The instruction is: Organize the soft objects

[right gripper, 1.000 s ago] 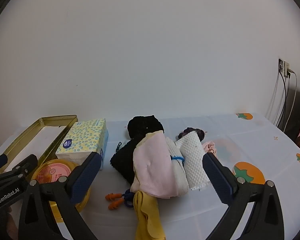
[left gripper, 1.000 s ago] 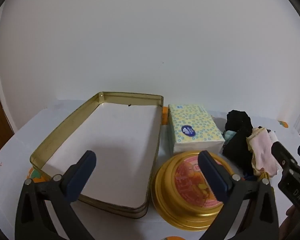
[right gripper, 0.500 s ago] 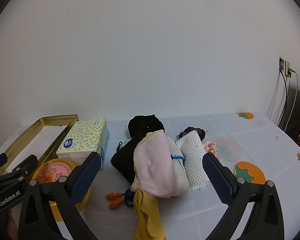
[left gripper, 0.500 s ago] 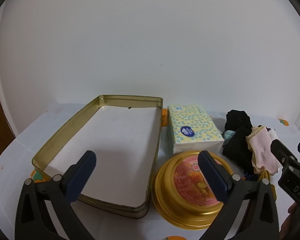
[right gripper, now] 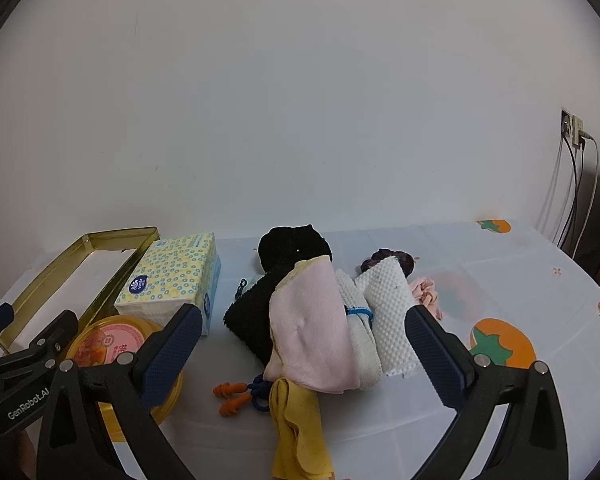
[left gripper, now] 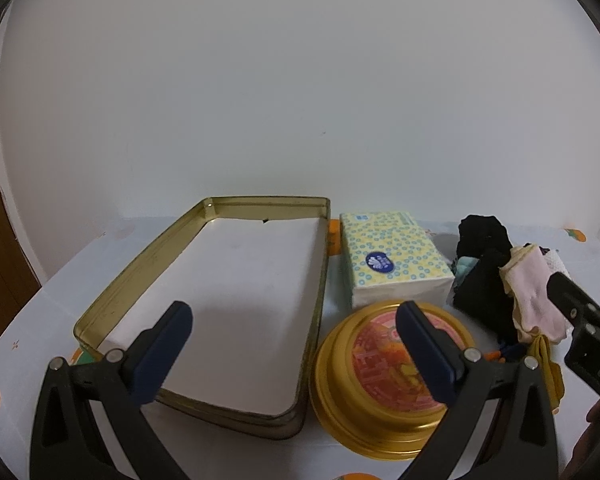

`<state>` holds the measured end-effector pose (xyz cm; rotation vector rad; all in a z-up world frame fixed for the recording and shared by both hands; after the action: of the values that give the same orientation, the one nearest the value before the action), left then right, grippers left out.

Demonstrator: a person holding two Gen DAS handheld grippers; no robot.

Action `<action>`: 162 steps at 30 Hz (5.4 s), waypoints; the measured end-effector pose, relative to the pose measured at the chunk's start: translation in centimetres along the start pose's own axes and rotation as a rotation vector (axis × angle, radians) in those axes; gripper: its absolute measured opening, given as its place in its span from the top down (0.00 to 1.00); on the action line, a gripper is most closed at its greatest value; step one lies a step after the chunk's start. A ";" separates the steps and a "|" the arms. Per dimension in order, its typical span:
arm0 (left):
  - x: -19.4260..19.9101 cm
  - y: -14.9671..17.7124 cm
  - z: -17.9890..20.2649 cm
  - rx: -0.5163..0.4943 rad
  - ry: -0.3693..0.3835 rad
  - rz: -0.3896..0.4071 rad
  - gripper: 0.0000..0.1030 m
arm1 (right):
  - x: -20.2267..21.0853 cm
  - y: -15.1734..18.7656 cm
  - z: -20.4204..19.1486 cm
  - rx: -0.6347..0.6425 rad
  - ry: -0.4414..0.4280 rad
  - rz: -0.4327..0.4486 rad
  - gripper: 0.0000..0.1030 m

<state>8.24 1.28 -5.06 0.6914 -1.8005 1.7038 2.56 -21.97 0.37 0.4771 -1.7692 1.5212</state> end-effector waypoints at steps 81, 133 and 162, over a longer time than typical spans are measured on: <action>2.1 6.2 20.4 -0.367 0.207 -0.190 0.40 | 2.7 -2.2 15.1 -0.044 0.140 0.106 0.14; 1.3 -3.6 4.5 -0.133 0.345 -0.057 0.89 | -6.6 1.8 0.9 0.118 -0.146 -0.252 0.85; -0.2 -8.1 -9.2 0.124 0.154 -0.009 0.89 | -1.6 -4.2 -16.9 -0.022 -0.656 -0.179 0.94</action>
<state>14.50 10.02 0.92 0.6004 -1.5958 1.8231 11.43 -7.08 2.46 1.1937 -2.1453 1.2963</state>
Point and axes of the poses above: each gripper's, at about its wrist camera, not at the fingertips, and x roughly against the way its jaws point, z to its right, y to its underside, the point moved 10 cm from there along -x, roughly the way its jaws point, and after that the axes turned 15 degrees about -z, right-handed, at the moved point
